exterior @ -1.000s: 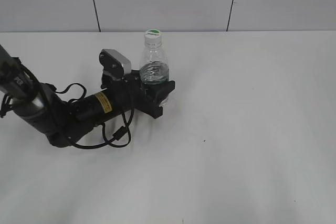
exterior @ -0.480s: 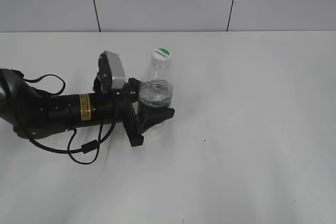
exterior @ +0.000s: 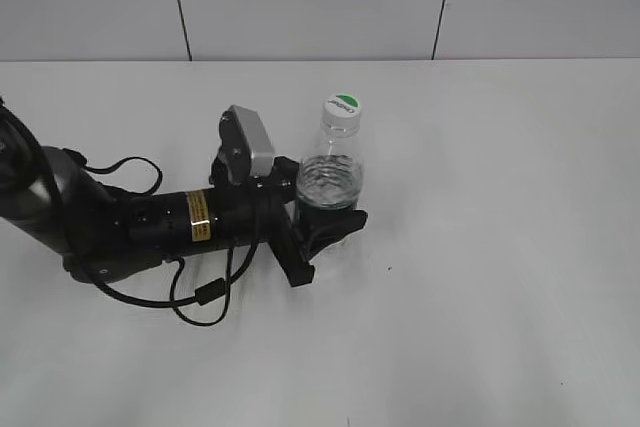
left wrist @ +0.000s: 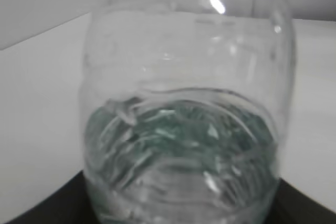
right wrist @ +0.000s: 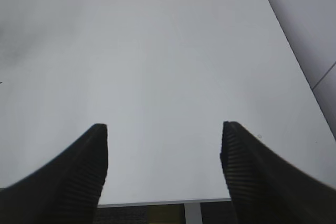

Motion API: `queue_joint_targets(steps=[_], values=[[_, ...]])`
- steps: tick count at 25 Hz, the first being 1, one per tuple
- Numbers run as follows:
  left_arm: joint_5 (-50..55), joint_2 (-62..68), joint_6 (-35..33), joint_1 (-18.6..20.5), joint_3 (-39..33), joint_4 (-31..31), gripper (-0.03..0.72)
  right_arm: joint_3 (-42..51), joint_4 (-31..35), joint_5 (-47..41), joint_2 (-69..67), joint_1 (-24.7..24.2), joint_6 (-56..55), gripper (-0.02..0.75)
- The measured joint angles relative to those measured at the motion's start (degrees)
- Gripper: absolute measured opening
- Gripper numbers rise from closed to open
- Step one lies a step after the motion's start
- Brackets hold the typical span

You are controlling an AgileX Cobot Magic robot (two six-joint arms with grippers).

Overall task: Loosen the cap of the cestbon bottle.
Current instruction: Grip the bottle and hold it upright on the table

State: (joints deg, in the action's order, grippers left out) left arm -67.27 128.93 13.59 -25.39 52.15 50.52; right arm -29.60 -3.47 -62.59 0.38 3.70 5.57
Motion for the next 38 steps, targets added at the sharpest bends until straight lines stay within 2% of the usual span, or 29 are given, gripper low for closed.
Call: queue_joint_targets(steps=[7,17,25,38], values=[[0.2,3.3,0.0,-0.7,2.6,-1.4,0.4,0.0,0.0,0.0,0.0,0.0,0.0,0.515],[-2.2,5.4,0.1,-0.7,3.9,0.4,0.4,0.0,-0.1,0.1,0.0,0.0,0.0,0.515],[-5.3,7.4,0.8,-0.7,4.0,-2.7,0.4,0.0,-0.1,0.0,0.0,0.0,0.0,0.515],[-5.3,7.4,0.8,-0.8,4.0,-2.8,0.4,0.0,-0.1,0.0,0.0,0.0,0.0,0.515]])
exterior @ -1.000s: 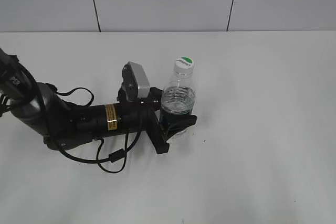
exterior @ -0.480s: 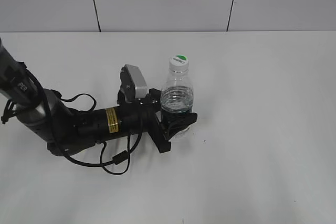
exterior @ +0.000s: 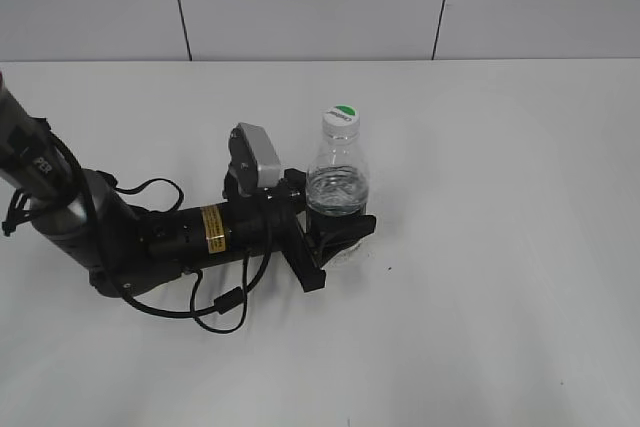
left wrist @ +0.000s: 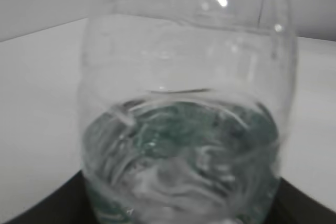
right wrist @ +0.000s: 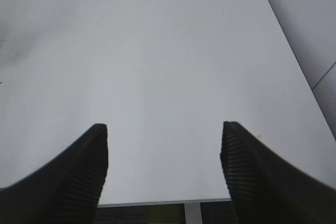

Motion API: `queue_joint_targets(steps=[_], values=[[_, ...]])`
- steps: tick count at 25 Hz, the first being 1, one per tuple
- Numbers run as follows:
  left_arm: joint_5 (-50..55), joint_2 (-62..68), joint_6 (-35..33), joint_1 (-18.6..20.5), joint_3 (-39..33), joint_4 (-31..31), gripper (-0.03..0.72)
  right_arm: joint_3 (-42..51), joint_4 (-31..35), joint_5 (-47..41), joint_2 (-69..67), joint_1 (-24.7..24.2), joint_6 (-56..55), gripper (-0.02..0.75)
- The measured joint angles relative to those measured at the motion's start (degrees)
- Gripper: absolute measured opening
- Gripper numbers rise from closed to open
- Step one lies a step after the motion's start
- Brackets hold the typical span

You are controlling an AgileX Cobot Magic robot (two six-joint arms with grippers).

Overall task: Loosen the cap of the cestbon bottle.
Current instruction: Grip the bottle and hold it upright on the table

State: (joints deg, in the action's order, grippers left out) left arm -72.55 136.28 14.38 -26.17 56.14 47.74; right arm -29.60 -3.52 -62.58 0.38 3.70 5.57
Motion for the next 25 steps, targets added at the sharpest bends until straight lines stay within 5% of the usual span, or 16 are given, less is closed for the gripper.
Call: queue_joint_targets(steps=[12,17,25], values=[[0.1,0.0,0.0,0.0,0.1,0.9,0.4,-1.4,0.7,0.5,-1.4,0.0,4.3,0.515],[0.1,0.0,0.0,0.0,0.1,0.9,0.4,-8.4,3.9,0.8,-14.2,0.0,8.5,0.515],[0.1,0.0,0.0,0.0,0.1,0.9,0.4,-27.5,17.9,-2.3,-42.4,0.0,9.6,0.515]])
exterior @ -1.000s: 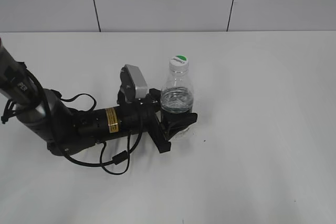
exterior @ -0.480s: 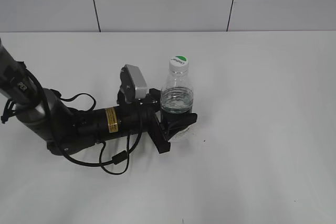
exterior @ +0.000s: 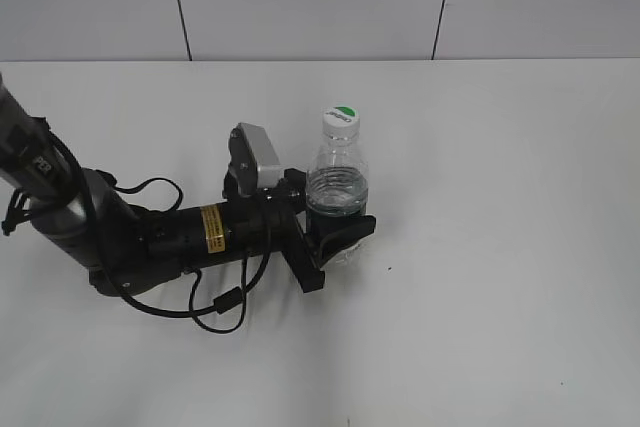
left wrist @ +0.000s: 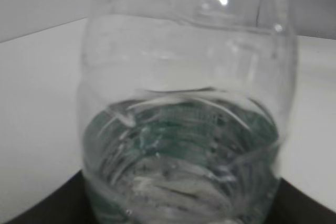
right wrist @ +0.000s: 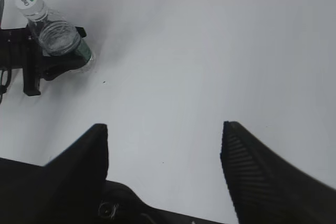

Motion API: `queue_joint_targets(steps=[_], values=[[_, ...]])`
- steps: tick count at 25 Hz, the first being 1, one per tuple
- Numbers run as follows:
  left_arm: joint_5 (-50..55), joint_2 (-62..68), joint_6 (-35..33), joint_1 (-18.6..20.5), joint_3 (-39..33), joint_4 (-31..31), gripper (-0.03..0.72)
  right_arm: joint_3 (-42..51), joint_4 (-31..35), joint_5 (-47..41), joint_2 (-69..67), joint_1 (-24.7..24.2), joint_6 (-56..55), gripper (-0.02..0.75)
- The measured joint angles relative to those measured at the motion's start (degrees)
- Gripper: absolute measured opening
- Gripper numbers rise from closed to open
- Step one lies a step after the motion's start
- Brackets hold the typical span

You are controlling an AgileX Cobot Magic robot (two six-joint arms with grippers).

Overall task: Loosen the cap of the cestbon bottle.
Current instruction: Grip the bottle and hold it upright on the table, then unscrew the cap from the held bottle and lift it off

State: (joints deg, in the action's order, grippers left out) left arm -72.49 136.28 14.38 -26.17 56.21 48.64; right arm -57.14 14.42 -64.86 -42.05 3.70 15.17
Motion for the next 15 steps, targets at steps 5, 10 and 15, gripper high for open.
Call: queue_joint_targets(steps=[5,10,15], values=[[-0.1,0.0,0.0,0.0,0.0,0.0,0.4,-11.0,1.3,-4.0,-17.8,0.0,0.1,0.515],[-0.1,0.0,0.0,0.0,0.0,-0.3,0.4,-17.3,1.7,-4.4,-28.3,0.0,-1.0,0.515],[-0.1,0.0,0.0,0.0,0.0,-0.4,0.4,-21.4,1.7,-4.6,-35.5,2.1,-3.6,0.515]])
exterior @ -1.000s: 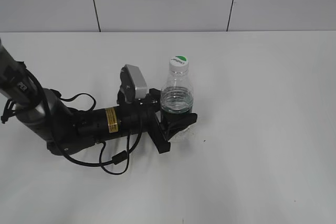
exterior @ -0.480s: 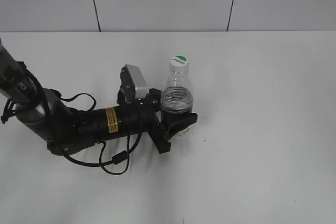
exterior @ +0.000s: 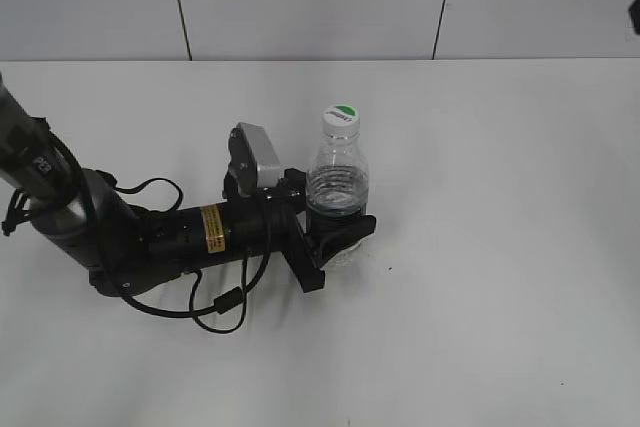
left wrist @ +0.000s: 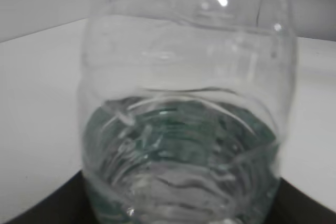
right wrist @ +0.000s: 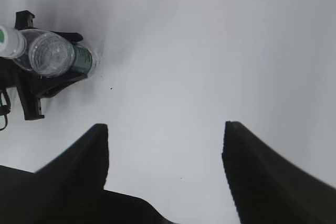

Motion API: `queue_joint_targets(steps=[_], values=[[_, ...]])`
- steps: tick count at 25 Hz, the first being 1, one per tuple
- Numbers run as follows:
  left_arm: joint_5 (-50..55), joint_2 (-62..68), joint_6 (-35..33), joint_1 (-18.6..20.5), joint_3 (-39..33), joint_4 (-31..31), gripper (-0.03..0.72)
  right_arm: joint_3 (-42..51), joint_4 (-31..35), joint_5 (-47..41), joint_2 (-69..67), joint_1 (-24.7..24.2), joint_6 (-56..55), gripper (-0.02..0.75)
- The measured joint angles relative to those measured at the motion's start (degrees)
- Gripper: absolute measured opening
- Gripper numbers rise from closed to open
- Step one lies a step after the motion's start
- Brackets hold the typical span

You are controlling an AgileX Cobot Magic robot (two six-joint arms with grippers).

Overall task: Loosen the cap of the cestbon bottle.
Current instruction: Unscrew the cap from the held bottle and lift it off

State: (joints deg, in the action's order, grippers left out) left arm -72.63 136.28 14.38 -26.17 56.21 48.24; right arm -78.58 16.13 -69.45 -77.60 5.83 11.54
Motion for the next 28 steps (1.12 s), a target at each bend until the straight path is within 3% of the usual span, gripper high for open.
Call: queue_joint_targets(steps=[15,28], values=[[0.0,0.0,0.0,0.0,0.0,-0.1,0.4,-14.4,-2.0,-0.3,-19.6,23.8,-9.8,0.582],[0.0,0.0,0.0,0.0,0.0,-0.3,0.4,-22.5,-1.6,-0.3,-31.1,25.7,-10.6,0.583]])
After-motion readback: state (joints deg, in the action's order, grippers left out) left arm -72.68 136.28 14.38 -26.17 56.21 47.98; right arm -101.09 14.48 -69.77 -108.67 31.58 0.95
